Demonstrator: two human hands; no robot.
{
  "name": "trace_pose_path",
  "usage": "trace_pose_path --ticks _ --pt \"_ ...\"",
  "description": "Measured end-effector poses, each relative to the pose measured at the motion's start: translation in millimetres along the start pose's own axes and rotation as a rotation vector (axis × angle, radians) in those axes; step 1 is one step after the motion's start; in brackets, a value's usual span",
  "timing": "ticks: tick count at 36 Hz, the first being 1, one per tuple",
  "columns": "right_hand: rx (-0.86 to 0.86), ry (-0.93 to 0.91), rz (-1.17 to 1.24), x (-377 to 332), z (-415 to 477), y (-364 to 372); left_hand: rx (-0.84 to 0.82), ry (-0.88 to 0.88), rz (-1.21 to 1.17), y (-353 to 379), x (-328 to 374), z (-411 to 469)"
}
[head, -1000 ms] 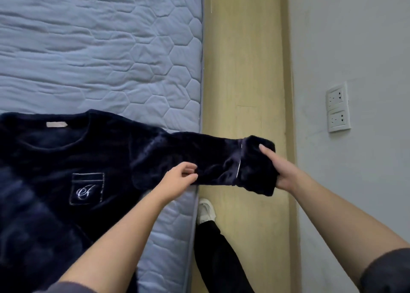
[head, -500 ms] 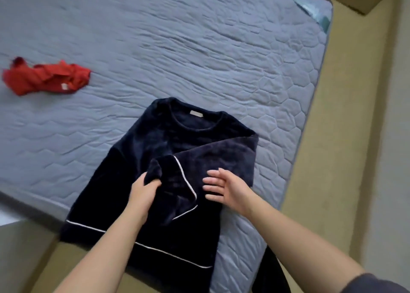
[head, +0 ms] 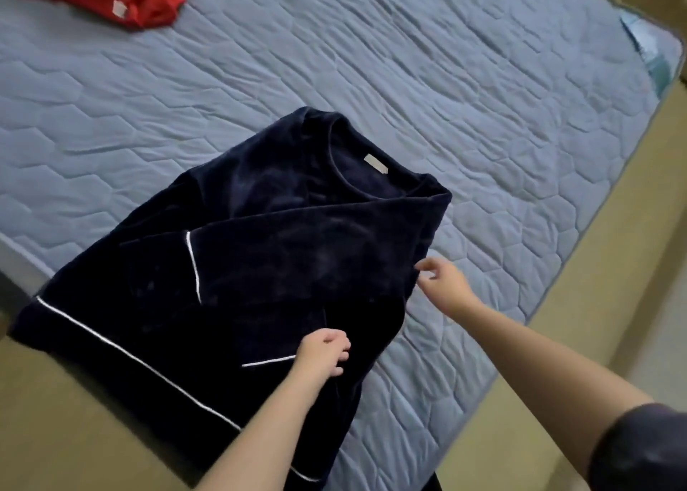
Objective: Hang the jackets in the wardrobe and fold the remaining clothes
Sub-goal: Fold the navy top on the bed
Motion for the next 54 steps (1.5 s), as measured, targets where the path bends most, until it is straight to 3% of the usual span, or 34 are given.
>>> trace_pose_path --ticks 4,7,9,12,17,22,27,31,35,41,45,47,48,51,53,54 --pt "0.013 -0.210 -0.151 -5 62 -32 -0.167 -0.090 -0.468 68 7 32" --pt "-0.051 -0.306 -0.195 -12 100 -45 -0.206 -0.099 -0.635 96 15 50" --pt "-0.090 -0.319 -0.238 -16 119 -49 -0.204 -0.111 -0.614 105 17 59" --pt "-0.214 -0.199 -0.188 -16 138 -50 -0.198 -0.116 -0.510 107 18 71" --pt "-0.348 -0.241 -0.583 -5 153 -74 -0.190 -0.114 -0.329 126 18 72" --pt "-0.238 -0.131 -0.832 29 161 -90 -0.227 -0.151 -0.254 152 19 75" --pt "-0.108 -0.110 -0.784 38 155 -74 -0.297 -0.200 -0.263 145 25 78" --pt "0.060 -0.146 -0.719 29 133 -62 -0.375 -0.153 -0.120 125 20 64" --pt "0.122 -0.381 -0.745 3 99 -35 -0.137 -0.007 -0.026 74 17 48" --pt "-0.048 -0.524 -0.751 -26 46 31 0.439 0.142 0.039 -45 13 38" --pt "-0.157 -0.593 -0.689 -46 6 87 0.708 0.109 0.183 -115 -2 38" --pt "-0.173 -0.616 -0.634 -51 -13 112 0.759 0.114 0.080 -138 -9 43" --pt "-0.181 -0.605 -0.608 -51 -20 122 0.737 0.127 -0.087 -147 -10 46" --pt "-0.234 -0.540 -0.614 -46 -31 144 0.417 0.129 -0.688 -169 -6 57" --pt "-0.236 -0.510 -0.609 -47 -31 150 0.204 0.134 -0.840 -180 2 63" --pt "-0.199 -0.513 -0.585 -50 -31 151 0.183 0.151 -0.828 -186 5 65"
Point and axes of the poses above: each hand's wrist, its own z-axis towards the middle knuckle, its own y-axis out of the palm, x = y × z, the point moved 3 cm from there along z, towards the middle knuckle, and after that the axes turned 8 degrees about -y, right-handed, at the moved point
